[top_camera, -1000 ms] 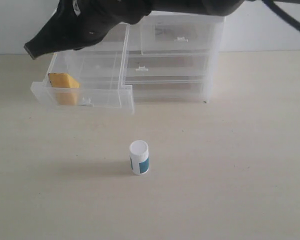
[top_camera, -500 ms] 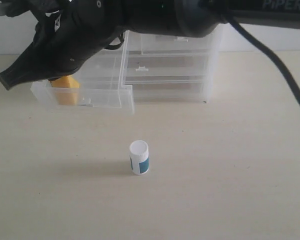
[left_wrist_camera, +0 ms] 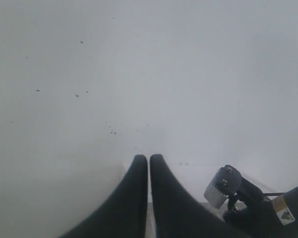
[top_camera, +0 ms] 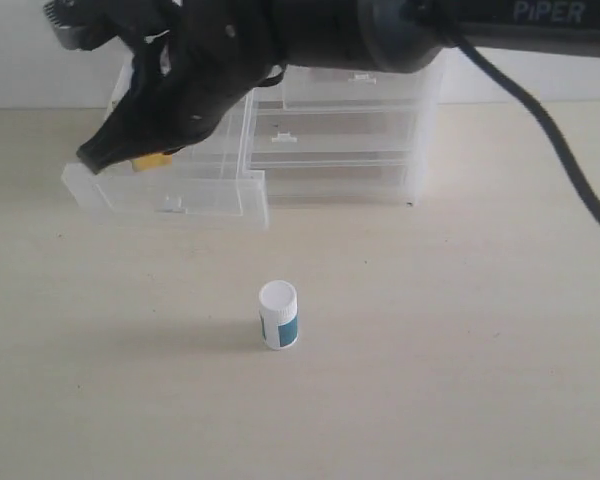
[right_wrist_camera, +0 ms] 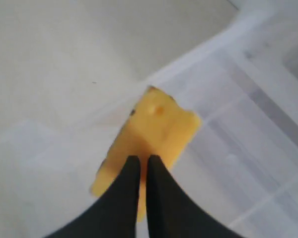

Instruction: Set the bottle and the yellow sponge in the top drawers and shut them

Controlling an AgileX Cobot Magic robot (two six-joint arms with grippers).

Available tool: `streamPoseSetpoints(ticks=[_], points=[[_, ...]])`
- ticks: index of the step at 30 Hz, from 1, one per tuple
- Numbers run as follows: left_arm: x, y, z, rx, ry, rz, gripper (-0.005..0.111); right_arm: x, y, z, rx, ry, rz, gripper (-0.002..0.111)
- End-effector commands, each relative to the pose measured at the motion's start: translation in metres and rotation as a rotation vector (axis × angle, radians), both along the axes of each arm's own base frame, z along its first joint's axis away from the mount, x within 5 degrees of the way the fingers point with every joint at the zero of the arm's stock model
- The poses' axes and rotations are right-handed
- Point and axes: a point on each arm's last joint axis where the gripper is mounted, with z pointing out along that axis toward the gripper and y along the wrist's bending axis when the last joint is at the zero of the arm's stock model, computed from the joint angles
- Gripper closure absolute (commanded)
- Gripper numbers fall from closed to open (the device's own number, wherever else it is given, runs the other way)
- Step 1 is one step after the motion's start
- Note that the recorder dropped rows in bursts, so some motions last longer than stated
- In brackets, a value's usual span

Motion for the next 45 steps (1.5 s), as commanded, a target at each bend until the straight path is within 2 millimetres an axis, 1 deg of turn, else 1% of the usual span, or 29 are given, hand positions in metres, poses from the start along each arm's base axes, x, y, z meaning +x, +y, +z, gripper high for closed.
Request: streamPoseSetpoints(ticks=[1, 2, 3, 4, 6, 9, 10, 11, 12, 13, 14, 17, 20, 24, 27, 30, 33, 37, 40, 45], points=[[0.000, 0.000, -0.001, -0.002, 0.006, 0.005, 0.103, 0.040, -0.038, 0.002, 0.006, -0.011, -0.141, 0.103], [0.000, 0.000, -0.001, -0.002, 0.006, 0.005, 0.103, 0.051, -0.051, 0.002, 0.025, 0.016, -0.208, 0.103], [0.000, 0.000, -0.001, -0.002, 0.006, 0.005, 0.103, 0.056, -0.057, 0.003, 0.036, 0.032, -0.241, 0.103], [0.000, 0.000, -0.001, -0.002, 0.006, 0.005, 0.103, 0.059, -0.066, 0.007, 0.042, 0.045, -0.275, 0.103], [0.000, 0.000, -0.001, -0.002, 0.006, 0.005, 0.103, 0.055, -0.070, 0.019, 0.061, 0.046, -0.287, 0.103], [0.000, 0.000, -0.001, -0.002, 0.006, 0.005, 0.103, 0.040, -0.068, 0.041, 0.081, 0.031, -0.264, 0.103], [0.000, 0.000, -0.001, -0.002, 0.006, 0.005, 0.103, 0.029, -0.067, 0.054, 0.096, 0.029, -0.250, 0.103], [0.000, 0.000, -0.001, -0.002, 0.006, 0.005, 0.103, 0.020, -0.066, 0.063, 0.105, 0.045, -0.241, 0.103], [0.000, 0.000, -0.001, -0.002, 0.006, 0.005, 0.103, 0.005, -0.062, 0.071, 0.093, 0.067, -0.210, 0.103], [0.000, 0.000, -0.001, -0.002, 0.006, 0.005, 0.103, -0.005, -0.058, 0.069, 0.045, 0.096, -0.174, 0.103], [0.000, 0.000, -0.001, -0.002, 0.006, 0.005, 0.103, -0.021, -0.049, 0.061, -0.044, 0.135, -0.105, 0.103], [0.000, 0.000, -0.001, -0.002, 0.006, 0.005, 0.103, -0.043, -0.034, 0.047, -0.160, 0.179, -0.015, 0.103], [0.000, 0.000, -0.001, -0.002, 0.006, 0.005, 0.103, -0.054, -0.023, 0.041, -0.195, 0.184, 0.032, 0.103], [0.000, 0.000, -0.001, -0.002, 0.006, 0.005, 0.103, -0.061, -0.026, 0.037, -0.223, 0.266, 0.033, 0.103], [0.000, 0.000, -0.001, -0.002, 0.006, 0.005, 0.103, -0.059, -0.024, 0.031, -0.241, 0.273, 0.032, 0.103], [0.000, 0.000, -0.001, -0.002, 0.006, 0.005, 0.103, -0.055, -0.019, 0.017, -0.261, 0.287, 0.040, 0.103], [0.000, 0.000, -0.001, -0.002, 0.006, 0.005, 0.103, -0.053, -0.015, 0.009, -0.267, 0.280, 0.052, 0.103], [0.000, 0.000, -0.001, -0.002, 0.006, 0.005, 0.103, -0.049, -0.011, 0.010, -0.230, 0.244, 0.054, 0.103], [0.000, 0.000, -0.001, -0.002, 0.006, 0.005, 0.103, -0.044, -0.010, 0.013, -0.217, 0.178, 0.054, 0.103], [0.000, 0.000, -0.001, -0.002, 0.006, 0.005, 0.103, -0.026, -0.018, 0.016, -0.192, 0.113, -0.001, 0.103]])
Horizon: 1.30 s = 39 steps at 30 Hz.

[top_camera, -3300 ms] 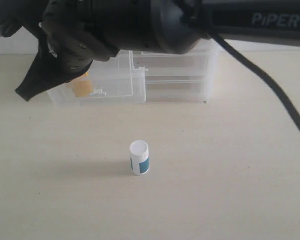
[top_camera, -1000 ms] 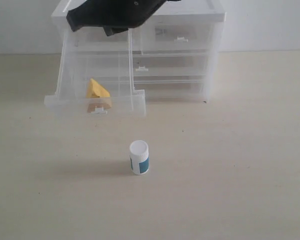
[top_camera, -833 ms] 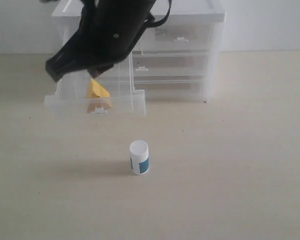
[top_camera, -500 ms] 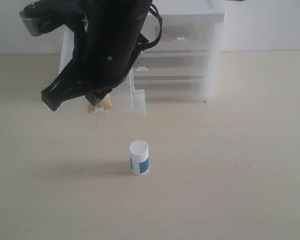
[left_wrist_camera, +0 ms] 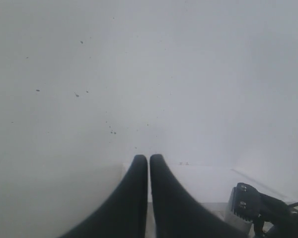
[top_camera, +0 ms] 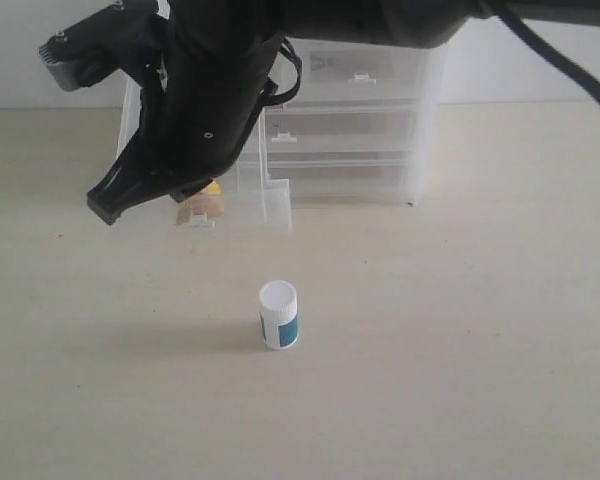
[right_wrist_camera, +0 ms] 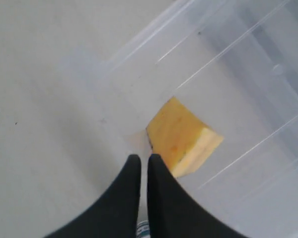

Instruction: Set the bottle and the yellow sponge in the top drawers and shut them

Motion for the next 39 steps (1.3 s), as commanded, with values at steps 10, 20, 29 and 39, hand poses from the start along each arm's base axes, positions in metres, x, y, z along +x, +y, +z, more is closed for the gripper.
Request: streamPoseSetpoints(ticks=[10, 20, 29, 39], points=[[0.000, 0.000, -0.001, -0.002, 0.006, 0.005, 0.103, 0.022, -0.021, 0.019, 0.058, -0.072, -0.076, 0.103], [0.000, 0.000, -0.001, -0.002, 0.006, 0.005, 0.103, 0.019, -0.032, 0.037, 0.092, -0.078, -0.226, 0.059], [0.000, 0.000, -0.001, -0.002, 0.006, 0.005, 0.103, 0.027, -0.021, 0.001, -0.013, -0.050, -0.172, 0.028], [0.000, 0.000, -0.001, -0.002, 0.006, 0.005, 0.103, 0.032, -0.014, -0.009, -0.012, -0.081, -0.133, 0.069]])
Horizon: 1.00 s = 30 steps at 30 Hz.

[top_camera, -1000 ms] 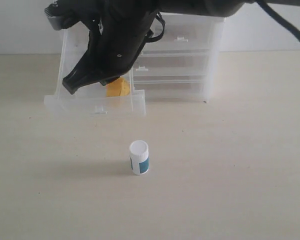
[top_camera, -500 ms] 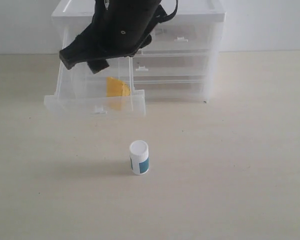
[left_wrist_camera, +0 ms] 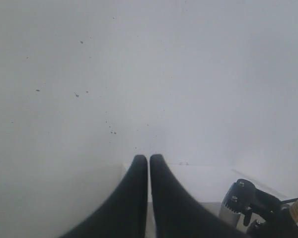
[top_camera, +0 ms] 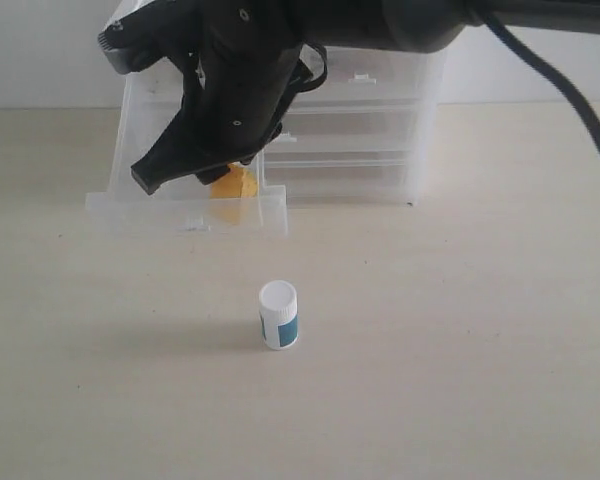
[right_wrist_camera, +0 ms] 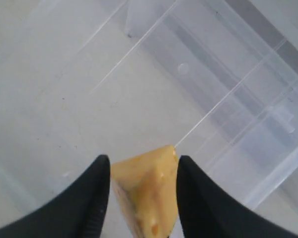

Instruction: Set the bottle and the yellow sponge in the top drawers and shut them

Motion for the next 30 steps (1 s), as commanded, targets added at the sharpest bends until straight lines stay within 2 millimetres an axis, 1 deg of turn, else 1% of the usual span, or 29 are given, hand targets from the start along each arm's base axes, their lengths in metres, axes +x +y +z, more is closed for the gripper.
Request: streamPoseSetpoints(ticks=[1, 3, 4, 7, 10, 11, 12, 14, 15, 16, 17, 18, 19, 20, 22, 24, 27, 30], points=[[0.000, 0.000, -0.001, -0.002, 0.006, 0.005, 0.103, -0.001, 0.000, 0.001, -0.021, -0.016, 0.036, 0.069], [0.000, 0.000, -0.001, -0.002, 0.006, 0.005, 0.103, -0.002, -0.002, 0.000, -0.049, -0.004, 0.042, 0.070], [0.000, 0.000, -0.001, -0.002, 0.006, 0.005, 0.103, -0.002, -0.003, -0.001, -0.068, 0.000, 0.053, 0.077], [0.000, 0.000, -0.001, -0.002, 0.006, 0.005, 0.103, -0.002, -0.002, 0.000, -0.069, -0.017, 0.071, 0.108], [0.000, 0.000, -0.001, -0.002, 0.006, 0.005, 0.103, 0.002, 0.004, 0.005, 0.000, -0.074, 0.089, 0.108], [0.000, 0.000, -0.001, -0.002, 0.006, 0.005, 0.103, 0.003, 0.007, 0.010, 0.052, -0.114, 0.097, 0.108], [0.000, 0.000, -0.001, -0.002, 0.006, 0.005, 0.103, 0.004, 0.010, 0.017, 0.104, -0.149, 0.100, 0.108], [0.000, 0.000, -0.001, -0.002, 0.006, 0.005, 0.103, 0.002, 0.009, 0.044, 0.237, -0.224, 0.087, 0.108], [0.000, 0.000, -0.001, -0.002, 0.006, 0.005, 0.103, 0.002, 0.007, 0.053, 0.271, -0.251, 0.086, 0.108], [0.000, 0.000, -0.001, -0.002, 0.006, 0.005, 0.103, 0.001, 0.007, 0.058, 0.301, -0.261, 0.079, 0.108], [0.000, 0.000, -0.001, -0.002, 0.006, 0.005, 0.103, 0.005, 0.005, 0.059, 0.321, -0.278, 0.069, 0.108], [0.000, 0.000, -0.001, 0.001, 0.005, 0.005, 0.103, 0.006, 0.006, 0.056, 0.344, -0.287, 0.065, 0.108], [0.000, 0.000, -0.001, 0.001, 0.005, 0.005, 0.103, 0.007, 0.009, 0.038, 0.353, -0.309, 0.093, 0.108], [0.000, 0.000, -0.001, 0.001, 0.005, 0.005, 0.103, 0.006, 0.011, 0.025, 0.367, -0.332, 0.125, 0.108], [0.000, 0.001, -0.002, 0.001, 0.009, 0.007, 0.103, 0.004, 0.013, 0.010, 0.442, -0.368, 0.167, 0.108], [0.000, 0.001, -0.002, 0.001, 0.009, 0.007, 0.103, 0.005, 0.008, 0.000, 0.487, -0.393, 0.181, 0.108], [0.000, 0.001, -0.002, 0.001, 0.009, 0.007, 0.103, 0.015, -0.005, -0.010, 0.423, -0.357, 0.136, 0.108], [0.000, 0.001, -0.002, 0.001, 0.009, 0.007, 0.103, 0.021, -0.012, -0.012, 0.399, -0.343, 0.106, 0.108]])
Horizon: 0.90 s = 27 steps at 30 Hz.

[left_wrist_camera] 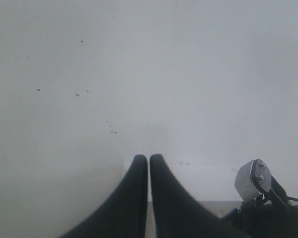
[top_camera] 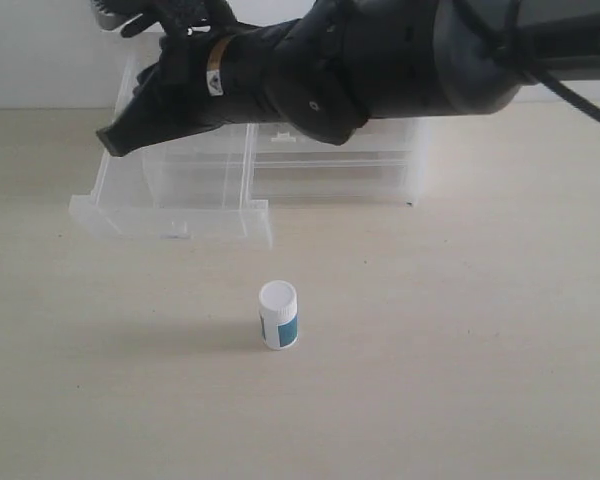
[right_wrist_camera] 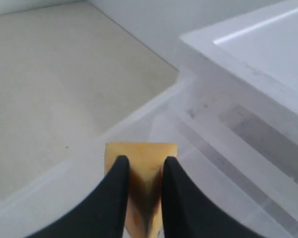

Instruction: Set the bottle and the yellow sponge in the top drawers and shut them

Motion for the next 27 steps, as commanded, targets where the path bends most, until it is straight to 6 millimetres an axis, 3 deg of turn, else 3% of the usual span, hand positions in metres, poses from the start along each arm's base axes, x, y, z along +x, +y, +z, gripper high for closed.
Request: streamPoseSetpoints(ticks=[1, 7, 9, 12, 14, 16, 23, 27], points=[[0.000, 0.000, -0.001, 0.001, 0.006, 0.006, 0.103, 0.011, -0.013, -0.004, -0.021, 0.009, -0.037, 0.108], [0.000, 0.000, -0.001, 0.001, 0.006, 0.006, 0.103, 0.015, -0.012, -0.017, -0.055, 0.033, -0.043, 0.105], [0.000, 0.000, -0.001, 0.001, 0.006, 0.006, 0.103, 0.015, -0.012, -0.025, -0.078, 0.057, -0.051, 0.090], [0.000, 0.000, -0.001, 0.001, 0.006, 0.006, 0.103, 0.016, -0.013, -0.028, -0.099, 0.073, -0.057, 0.047], [0.000, 0.000, -0.001, 0.001, 0.006, 0.006, 0.103, 0.013, -0.019, -0.025, -0.141, 0.107, -0.081, 0.020], [0.000, 0.000, -0.001, 0.001, 0.006, 0.006, 0.103, 0.008, -0.026, -0.013, -0.169, 0.123, -0.102, 0.003], [0.000, 0.000, -0.001, 0.001, 0.006, 0.006, 0.103, -0.010, -0.047, 0.049, -0.111, 0.070, -0.125, 0.003], [0.000, 0.000, -0.001, 0.001, 0.004, 0.005, 0.103, -0.022, -0.046, 0.048, -0.212, 0.125, -0.099, 0.003]])
